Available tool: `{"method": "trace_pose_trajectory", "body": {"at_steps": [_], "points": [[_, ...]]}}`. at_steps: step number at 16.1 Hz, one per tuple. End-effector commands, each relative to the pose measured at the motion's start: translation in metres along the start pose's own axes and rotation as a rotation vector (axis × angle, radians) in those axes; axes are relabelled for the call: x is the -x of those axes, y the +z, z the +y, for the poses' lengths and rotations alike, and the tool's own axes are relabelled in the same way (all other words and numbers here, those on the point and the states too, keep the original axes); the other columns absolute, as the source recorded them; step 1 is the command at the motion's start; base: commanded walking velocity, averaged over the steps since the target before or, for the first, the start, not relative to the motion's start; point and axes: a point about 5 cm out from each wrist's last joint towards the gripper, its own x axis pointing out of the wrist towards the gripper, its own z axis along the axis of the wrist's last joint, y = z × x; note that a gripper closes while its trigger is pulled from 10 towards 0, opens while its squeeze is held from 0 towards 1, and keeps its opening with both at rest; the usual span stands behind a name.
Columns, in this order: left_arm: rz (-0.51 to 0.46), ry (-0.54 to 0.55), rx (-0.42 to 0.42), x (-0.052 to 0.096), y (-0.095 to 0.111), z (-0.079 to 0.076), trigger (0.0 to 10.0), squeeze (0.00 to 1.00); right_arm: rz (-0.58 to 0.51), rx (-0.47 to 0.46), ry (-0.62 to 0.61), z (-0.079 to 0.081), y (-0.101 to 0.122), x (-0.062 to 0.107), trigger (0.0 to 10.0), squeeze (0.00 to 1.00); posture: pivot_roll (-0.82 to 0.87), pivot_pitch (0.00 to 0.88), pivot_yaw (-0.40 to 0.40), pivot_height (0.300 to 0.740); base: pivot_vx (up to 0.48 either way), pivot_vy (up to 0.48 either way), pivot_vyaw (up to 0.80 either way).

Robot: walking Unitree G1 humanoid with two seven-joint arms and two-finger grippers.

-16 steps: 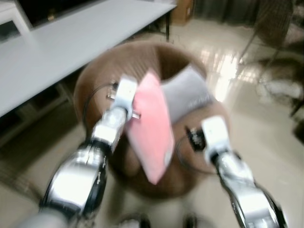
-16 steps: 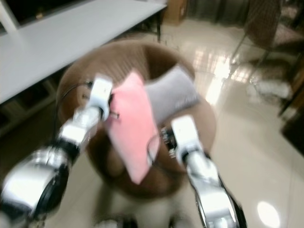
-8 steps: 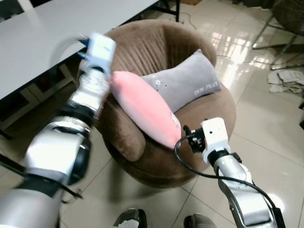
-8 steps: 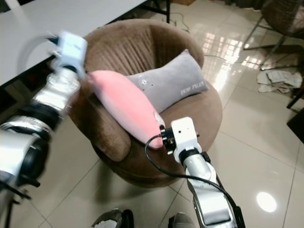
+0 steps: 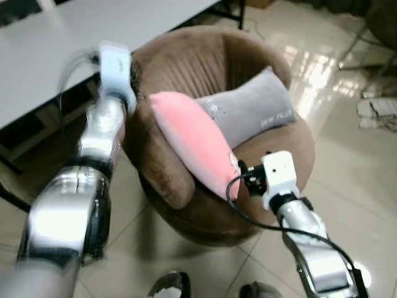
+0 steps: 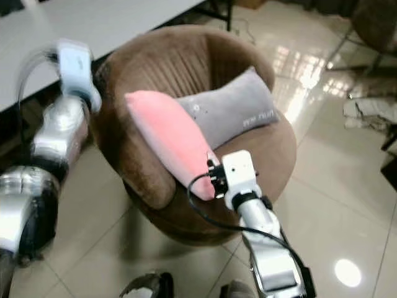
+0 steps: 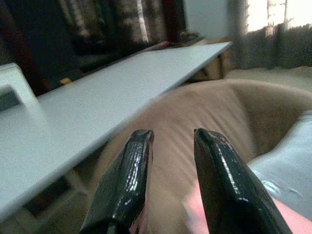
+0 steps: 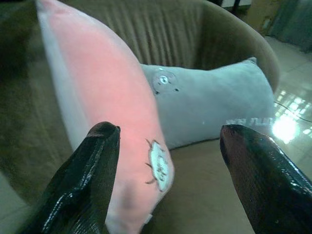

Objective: Move the pillow to the sofa from floor

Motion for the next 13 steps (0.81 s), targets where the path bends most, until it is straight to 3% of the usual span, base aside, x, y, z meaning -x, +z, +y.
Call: {"method": "trace_pose_trajectory", "body": {"at_steps": [1,3,6,8,9,11,13], "points": [[-0.021,-0.016,0.036,0.005,0.002,0.001,10.0,0.0,-0.004,-0.012,-0.002,0.002,-0.001,0.002,10.0,0.0,-0.01,0.055,0.044,0.74,0.0,0.0,0.8],[0.036,-0.047,0.056,0.066,-0.02,-0.004,10.0,0.0,-0.016,-0.018,0.034,0.005,-0.001,0.0,10.0,0.0,0.01,0.054,0.007,0.74,0.0,0.0,0.8],[0.083,-0.085,0.091,0.102,-0.021,-0.013,10.0,0.0,-0.019,-0.033,0.063,0.007,0.001,-0.005,10.0,0.0,0.04,0.044,-0.014,0.74,0.0,0.0,0.8],[0.223,-0.099,0.124,0.133,-0.038,-0.032,10.0,0.0,0.04,-0.038,0.101,0.013,-0.012,-0.004,10.0,0.0,0.04,0.023,-0.001,0.74,0.0,0.0,0.8],[0.267,-0.107,0.125,0.14,-0.043,-0.04,10.0,0.0,0.06,-0.055,0.092,0.015,-0.017,-0.001,10.0,0.0,0.04,0.022,0.0,0.74,0.0,0.0,0.79],[0.275,-0.142,0.068,0.138,-0.041,-0.042,10.0,0.0,0.082,-0.15,0.026,0.009,-0.022,0.0,10.0,0.0,0.04,0.025,0.012,0.74,0.0,0.0,0.79],[0.245,-0.103,0.092,0.137,-0.037,-0.036,10.0,0.0,0.097,-0.133,0.054,0.009,-0.025,-0.001,10.0,0.0,0.04,0.021,0.005,0.74,0.0,0.0,0.79]]}}
